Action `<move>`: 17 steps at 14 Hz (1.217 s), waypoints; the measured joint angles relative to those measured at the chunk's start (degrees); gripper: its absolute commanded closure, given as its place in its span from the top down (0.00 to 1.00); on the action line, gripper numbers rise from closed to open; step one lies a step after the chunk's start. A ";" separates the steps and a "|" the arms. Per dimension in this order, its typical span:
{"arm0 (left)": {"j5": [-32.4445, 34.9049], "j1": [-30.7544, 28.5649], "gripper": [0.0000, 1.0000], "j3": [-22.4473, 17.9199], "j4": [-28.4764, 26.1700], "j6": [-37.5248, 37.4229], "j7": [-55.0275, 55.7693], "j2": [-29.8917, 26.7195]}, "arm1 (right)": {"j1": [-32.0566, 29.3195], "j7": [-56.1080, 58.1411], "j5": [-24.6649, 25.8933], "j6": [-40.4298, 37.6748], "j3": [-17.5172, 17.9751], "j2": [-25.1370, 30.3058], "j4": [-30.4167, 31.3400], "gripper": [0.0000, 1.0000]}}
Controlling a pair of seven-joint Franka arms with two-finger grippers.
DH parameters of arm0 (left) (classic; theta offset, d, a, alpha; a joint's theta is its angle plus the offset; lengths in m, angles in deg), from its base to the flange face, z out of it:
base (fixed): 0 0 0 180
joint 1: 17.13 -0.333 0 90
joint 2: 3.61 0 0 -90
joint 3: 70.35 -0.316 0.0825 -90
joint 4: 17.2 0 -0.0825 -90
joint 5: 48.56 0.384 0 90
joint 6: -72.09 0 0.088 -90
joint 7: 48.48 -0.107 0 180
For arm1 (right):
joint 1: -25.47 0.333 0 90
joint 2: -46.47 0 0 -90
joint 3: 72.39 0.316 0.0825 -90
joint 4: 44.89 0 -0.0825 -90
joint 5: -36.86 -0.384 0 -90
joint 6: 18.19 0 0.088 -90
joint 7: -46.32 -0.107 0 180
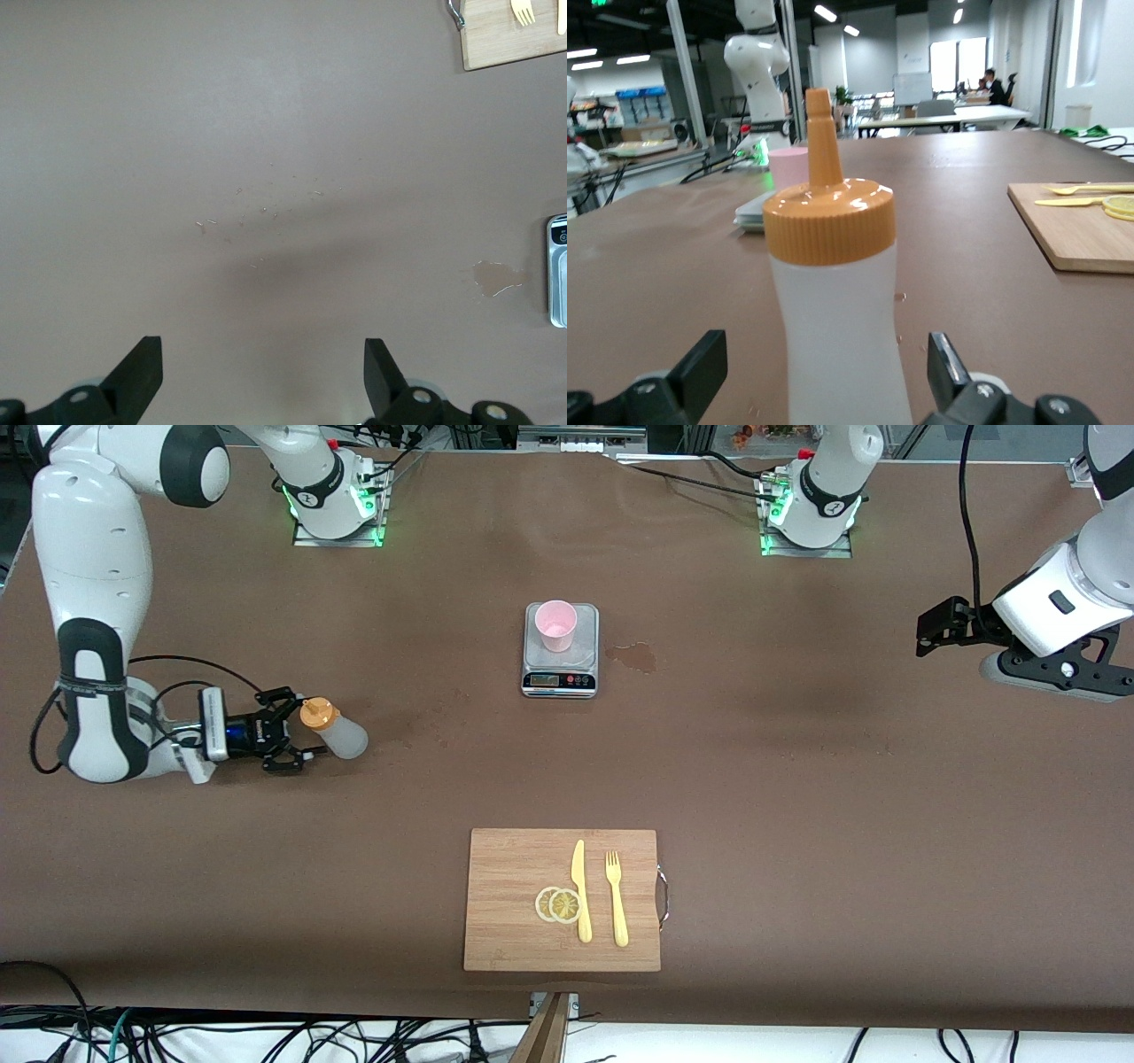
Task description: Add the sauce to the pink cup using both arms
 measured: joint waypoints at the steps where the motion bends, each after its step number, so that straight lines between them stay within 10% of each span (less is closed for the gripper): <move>1: 0.00 0.00 1.00 0.00 0.05 0.00 0.00 0.00 | -0.03 -0.15 1.69 -0.05 -0.70 0.44 -1.82 1.00; 17: -0.02 0.00 1.00 0.00 0.38 0.00 0.00 0.00 | 4.71 -69.23 49.48 19.17 5.85 40.40 0.38 1.00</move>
